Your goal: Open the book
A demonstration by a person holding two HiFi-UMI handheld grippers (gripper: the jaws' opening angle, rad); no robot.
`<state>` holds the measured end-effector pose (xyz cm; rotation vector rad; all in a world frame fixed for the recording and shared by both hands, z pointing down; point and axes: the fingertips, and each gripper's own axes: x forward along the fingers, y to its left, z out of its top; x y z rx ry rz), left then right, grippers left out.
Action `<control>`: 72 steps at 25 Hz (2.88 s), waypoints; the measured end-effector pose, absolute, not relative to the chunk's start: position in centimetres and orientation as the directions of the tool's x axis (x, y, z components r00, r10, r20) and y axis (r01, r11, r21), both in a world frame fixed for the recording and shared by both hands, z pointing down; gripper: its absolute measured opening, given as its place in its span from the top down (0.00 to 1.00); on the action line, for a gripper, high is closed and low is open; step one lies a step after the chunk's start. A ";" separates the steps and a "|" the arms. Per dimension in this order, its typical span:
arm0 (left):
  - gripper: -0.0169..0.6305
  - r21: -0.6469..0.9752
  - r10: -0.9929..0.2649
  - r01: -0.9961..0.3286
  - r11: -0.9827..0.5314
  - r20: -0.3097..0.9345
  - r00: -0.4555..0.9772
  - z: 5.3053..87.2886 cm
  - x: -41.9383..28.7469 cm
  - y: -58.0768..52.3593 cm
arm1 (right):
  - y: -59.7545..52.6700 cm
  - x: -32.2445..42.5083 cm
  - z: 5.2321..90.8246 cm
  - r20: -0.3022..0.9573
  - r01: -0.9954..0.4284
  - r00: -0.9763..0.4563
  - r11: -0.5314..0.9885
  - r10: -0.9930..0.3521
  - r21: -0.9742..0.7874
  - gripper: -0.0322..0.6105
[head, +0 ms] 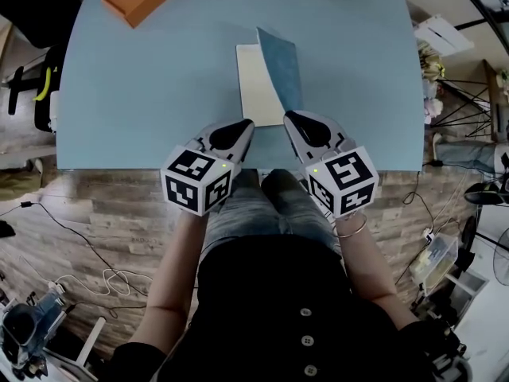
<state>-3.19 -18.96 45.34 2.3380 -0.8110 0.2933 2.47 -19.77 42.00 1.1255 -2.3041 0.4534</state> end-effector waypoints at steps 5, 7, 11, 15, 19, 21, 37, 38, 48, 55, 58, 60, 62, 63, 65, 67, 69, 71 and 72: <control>0.95 0.488 -0.475 -0.617 -0.617 0.393 0.787 44.6 -2.4 -19.0 | -19.9 3.9 41.1 0.572 -0.818 -0.504 0.569 -0.647 -0.078 0.94; 0.95 0.483 -0.472 -0.614 -0.624 0.393 0.789 44.5 -2.1 -19.1 | -20.0 4.4 40.8 0.564 -0.828 -0.500 0.554 -0.657 -0.087 0.94; 0.95 0.475 -0.468 -0.607 -0.636 0.388 0.794 44.2 -1.6 -19.3 | -19.9 5.5 40.5 0.554 -0.843 -0.488 0.530 -0.675 -0.095 0.94; 0.95 0.471 -0.466 -0.602 -0.644 0.382 0.798 44.0 -0.5 -19.6 | -20.0 7.0 40.1 0.547 -0.854 -0.476 0.510 -0.689 -0.101 0.94; 0.95 0.471 -0.460 -0.594 -0.652 0.377 0.804 43.7 0.7 -19.8 | -20.0 8.9 39.9 0.541 -0.870 -0.459 0.481 -0.705 -0.110 0.94; 0.95 0.469 -0.454 -0.590 -0.657 0.377 0.807 43.6 1.3 -19.8 | -20.1 9.9 39.8 0.540 -0.877 -0.448 0.467 -0.713 -0.111 0.94; 0.95 0.450 -0.400 -0.569 -0.688 0.419 0.815 43.8 6.1 -19.9 | -20.0 17.3 41.8 0.564 -0.919 -0.382 0.364 -0.732 -0.151 0.94; 0.95 0.449 -0.399 -0.571 -0.688 0.423 0.814 43.9 6.3 -20.0 | -20.1 17.5 42.0 0.567 -0.919 -0.382 0.362 -0.730 -0.153 0.94; 0.95 0.437 -0.422 -0.603 -0.667 0.446 0.789 44.6 8.2 -20.7 | -20.2 20.4 44.4 0.597 -0.917 -0.394 0.340 -0.699 -0.208 0.94; 0.95 0.433 -0.434 -0.631 -0.644 0.473 0.767 45.5 9.3 -20.9 | -20.4 22.2 46.9 0.637 -0.918 -0.391 0.326 -0.664 -0.223 0.94; 0.95 0.436 -0.433 -0.639 -0.634 0.484 0.760 46.0 9.6 -20.7 | -20.3 22.6 47.8 0.648 -0.915 -0.398 0.326 -0.649 -0.237 0.94; 0.95 0.438 -0.433 -0.643 -0.629 0.490 0.757 46.2 9.9 -20.6 | -20.3 22.9 48.3 0.655 -0.915 -0.400 0.326 -0.641 -0.240 0.94; 0.95 0.438 -0.433 -0.646 -0.625 0.493 0.754 46.4 10.2 -20.6 | -20.2 23.1 48.9 0.665 -0.915 -0.399 0.324 -0.631 -0.241 0.94; 0.95 0.438 -0.433 -0.647 -0.624 0.495 0.753 46.4 10.3 -20.6 | -20.2 23.2 49.3 0.671 -0.915 -0.398 0.324 -0.625 -0.241 0.94; 0.95 0.437 -0.434 -0.650 -0.622 0.498 0.751 46.6 10.4 -20.6 | -20.1 23.3 50.0 0.688 -0.914 -0.398 0.328 -0.607 -0.238 0.94; 0.95 0.437 -0.435 -0.653 -0.619 0.501 0.748 46.7 10.5 -20.6 | -19.9 23.3 50.8 0.708 -0.912 -0.397 0.339 -0.584 -0.232 0.94; 0.95 0.436 -0.436 -0.655 -0.618 0.503 0.746 46.8 10.6 -20.6 | -19.9 23.4 51.4 0.724 -0.910 -0.396 0.347 -0.565 -0.227 0.94; 0.95 0.437 -0.435 -0.655 -0.616 0.505 0.746 46.8 10.7 -20.6 | -19.9 23.4 51.6 0.733 -0.908 -0.395 0.354 -0.553 -0.223 0.94; 0.95 0.438 -0.433 -0.655 -0.616 0.506 0.746 46.9 10.7 -20.5 | -20.0 23.3 51.7 0.734 -0.907 -0.397 0.359 -0.551 -0.221 0.93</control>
